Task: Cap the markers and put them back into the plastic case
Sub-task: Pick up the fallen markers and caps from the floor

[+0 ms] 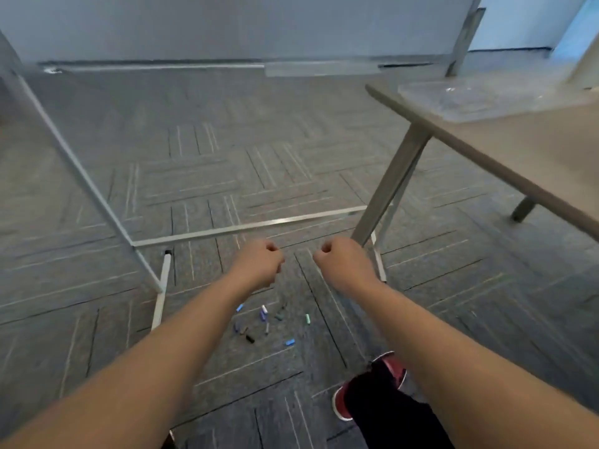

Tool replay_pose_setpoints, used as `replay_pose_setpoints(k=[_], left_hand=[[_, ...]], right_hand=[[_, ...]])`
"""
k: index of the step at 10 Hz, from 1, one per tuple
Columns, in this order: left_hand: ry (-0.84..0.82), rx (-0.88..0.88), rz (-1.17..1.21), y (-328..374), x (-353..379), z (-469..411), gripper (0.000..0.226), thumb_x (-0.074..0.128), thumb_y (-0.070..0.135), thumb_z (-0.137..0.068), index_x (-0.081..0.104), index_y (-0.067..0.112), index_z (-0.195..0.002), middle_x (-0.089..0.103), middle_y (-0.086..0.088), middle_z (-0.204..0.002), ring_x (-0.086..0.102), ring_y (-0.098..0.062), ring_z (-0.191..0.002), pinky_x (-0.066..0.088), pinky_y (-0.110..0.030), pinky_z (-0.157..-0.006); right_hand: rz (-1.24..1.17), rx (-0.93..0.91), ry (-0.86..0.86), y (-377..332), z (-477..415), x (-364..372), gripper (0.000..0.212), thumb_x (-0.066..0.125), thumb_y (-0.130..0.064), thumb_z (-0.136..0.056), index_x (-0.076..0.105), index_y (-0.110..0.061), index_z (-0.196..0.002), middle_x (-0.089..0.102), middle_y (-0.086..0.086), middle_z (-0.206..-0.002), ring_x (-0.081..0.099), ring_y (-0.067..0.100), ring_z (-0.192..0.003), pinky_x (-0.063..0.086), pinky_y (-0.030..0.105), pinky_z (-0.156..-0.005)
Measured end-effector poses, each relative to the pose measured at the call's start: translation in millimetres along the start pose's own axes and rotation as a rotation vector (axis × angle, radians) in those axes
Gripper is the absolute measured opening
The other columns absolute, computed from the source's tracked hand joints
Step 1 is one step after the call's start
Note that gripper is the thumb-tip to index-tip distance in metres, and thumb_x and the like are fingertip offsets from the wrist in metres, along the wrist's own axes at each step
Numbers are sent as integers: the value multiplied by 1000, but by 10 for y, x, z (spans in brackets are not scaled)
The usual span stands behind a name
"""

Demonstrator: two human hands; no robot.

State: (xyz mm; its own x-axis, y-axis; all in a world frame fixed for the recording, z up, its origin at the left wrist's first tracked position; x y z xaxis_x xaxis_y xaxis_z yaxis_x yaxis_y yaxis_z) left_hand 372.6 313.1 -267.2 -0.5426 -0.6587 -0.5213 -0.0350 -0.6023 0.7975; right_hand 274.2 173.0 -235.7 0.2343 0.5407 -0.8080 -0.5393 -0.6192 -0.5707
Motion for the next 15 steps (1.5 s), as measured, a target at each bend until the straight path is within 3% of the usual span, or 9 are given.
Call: replay_pose_setpoints(k=[3, 4, 5, 7, 8, 10, 12, 14, 15], left_hand=[[-60, -203, -103, -1993, 570, -1003, 27, 54, 9, -88, 58, 12, -61, 67, -18, -65, 64, -29, -59, 56, -41, -64], [-110, -250, -203, -2480, 835, -1297, 25, 50, 11, -83, 58, 10, -60, 71, -18, -73, 69, -33, -68, 57, -38, -66], [-135, -328, -214, -2897, 1093, -1572, 22, 46, 12, -82, 64, 10, -69, 73, -12, -76, 70, -33, -73, 60, -48, -72], [-175, -411, -330, -3520, 1576, -2046, 22, 50, 19, -93, 67, 6, -88, 69, -10, -80, 65, -27, -74, 50, -32, -65], [-170, -449, -429, -3738, 1791, -2190, 24, 47, 19, -98, 61, 3, -86, 58, -8, -74, 56, -26, -71, 39, -32, -59], [-144, -452, -616, -3965, 2068, -2420, 32, 54, 35, -97, 66, 5, -100, 65, -8, -87, 64, -27, -81, 41, -31, -56], [-106, -376, -832, -3916, 2201, -2503, 31, 57, 39, -96, 65, 9, -100, 55, -2, -79, 52, -20, -69, 38, -31, -54], [-149, -335, -911, -3887, 2259, -2537, 15, 55, 22, -97, 65, 12, -103, 58, -4, -85, 54, -21, -71, 41, -32, -56], [-156, -316, -796, -3817, 2270, -2514, 15, 54, 25, -97, 60, 11, -97, 53, -3, -79, 54, -22, -72, 42, -33, -58]], right_hand=[[-11, 166, -295, 900, -758, 2259, 32, 50, -19, -92, 41, -12, -62, 42, 3, -54, 38, 19, -48, 28, 24, -46], [16, 243, -348, 1259, -973, 2811, 23, 51, -22, -92, 55, -9, -73, 54, 4, -64, 50, 21, -57, 38, 27, -52], [57, 277, -410, 1619, -1136, 3330, 23, 51, -26, -93, 65, -8, -95, 60, 5, -82, 55, 23, -73, 44, 29, -65], [223, 260, -524, 2151, -1386, 4058, 24, 46, -15, -97, 62, -9, -113, 64, 14, -110, 62, 32, -102, 48, 34, -77], [309, 234, -576, 2275, -1455, 4296, 30, 51, -8, -92, 59, -16, -119, 59, 11, -119, 62, 31, -102, 54, 39, -85], [435, 245, -636, 2361, -1509, 4616, 42, 54, -2, -91, 51, -21, -129, 36, 13, -143, 61, 32, -103, 53, 40, -75], [585, 106, -570, 2300, -1561, 4700, 39, 50, -6, -95, 46, -15, -132, 46, 13, -129, 62, 30, -98, 43, 36, -66], [574, -16, -569, 2260, -1599, 4702, 39, 59, -3, -89, 53, -11, -126, 49, 10, -126, 53, 29, -111, 49, 38, -79], [478, 26, -527, 2279, -1632, 4612, 36, 58, 2, -89, 53, -7, -123, 50, 10, -126, 60, 27, -104, 49, 34, -76]])
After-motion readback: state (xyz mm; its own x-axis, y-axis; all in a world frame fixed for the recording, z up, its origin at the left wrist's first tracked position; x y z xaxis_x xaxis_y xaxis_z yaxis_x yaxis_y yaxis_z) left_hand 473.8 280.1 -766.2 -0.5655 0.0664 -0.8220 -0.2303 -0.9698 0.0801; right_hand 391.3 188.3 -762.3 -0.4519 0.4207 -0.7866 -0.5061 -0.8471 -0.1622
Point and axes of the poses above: each hand's wrist, its own z-axis away from the middle knuckle, its own x-axis out of the palm, y = z × x, the point moved 8 cm from there along -z, towards the middle knuckle
